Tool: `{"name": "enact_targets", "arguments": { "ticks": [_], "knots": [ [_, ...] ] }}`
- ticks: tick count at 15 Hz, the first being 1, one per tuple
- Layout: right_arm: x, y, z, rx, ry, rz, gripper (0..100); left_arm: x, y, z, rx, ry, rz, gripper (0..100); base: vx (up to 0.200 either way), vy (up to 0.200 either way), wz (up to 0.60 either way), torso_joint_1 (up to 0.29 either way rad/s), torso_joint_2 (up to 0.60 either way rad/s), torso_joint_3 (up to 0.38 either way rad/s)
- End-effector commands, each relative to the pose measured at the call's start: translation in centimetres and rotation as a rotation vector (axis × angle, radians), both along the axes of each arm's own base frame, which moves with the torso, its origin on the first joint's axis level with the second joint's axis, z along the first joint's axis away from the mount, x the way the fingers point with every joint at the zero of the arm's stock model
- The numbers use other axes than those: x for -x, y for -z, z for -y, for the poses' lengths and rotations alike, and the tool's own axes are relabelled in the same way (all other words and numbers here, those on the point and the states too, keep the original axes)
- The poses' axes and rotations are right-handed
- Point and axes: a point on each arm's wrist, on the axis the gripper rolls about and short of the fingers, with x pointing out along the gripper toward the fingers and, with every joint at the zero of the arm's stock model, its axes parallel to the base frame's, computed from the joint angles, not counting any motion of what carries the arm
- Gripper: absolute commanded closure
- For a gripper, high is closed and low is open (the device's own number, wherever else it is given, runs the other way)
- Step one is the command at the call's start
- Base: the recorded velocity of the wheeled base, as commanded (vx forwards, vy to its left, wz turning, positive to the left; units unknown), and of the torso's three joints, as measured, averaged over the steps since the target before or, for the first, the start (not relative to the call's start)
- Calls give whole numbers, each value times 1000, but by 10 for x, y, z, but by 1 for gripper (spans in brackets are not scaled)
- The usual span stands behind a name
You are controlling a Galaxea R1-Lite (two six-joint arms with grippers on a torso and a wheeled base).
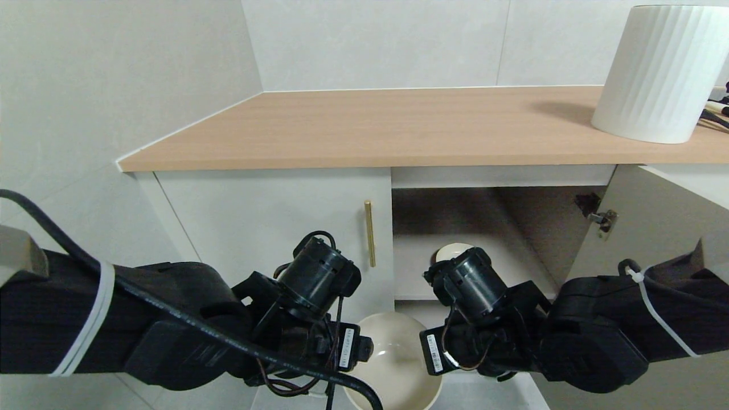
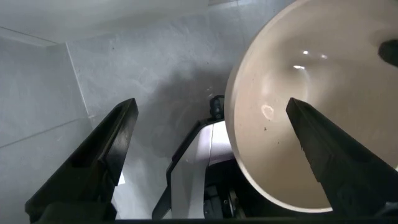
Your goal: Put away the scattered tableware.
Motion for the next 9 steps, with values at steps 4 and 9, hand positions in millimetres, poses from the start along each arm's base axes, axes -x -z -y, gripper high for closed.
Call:
{"name": "enact_targets", "arguments": {
  "ticks": [4, 9],
  "knots": [
    [-27, 20, 15, 124, 83, -65, 100, 0, -1, 0, 4, 0, 4, 0, 0, 0, 0, 0, 0, 0],
    [-85, 27, 49, 225, 362, 10, 100, 1, -2, -1, 6, 0, 6, 0, 0, 0, 0, 0, 0, 0]
  ]
}}
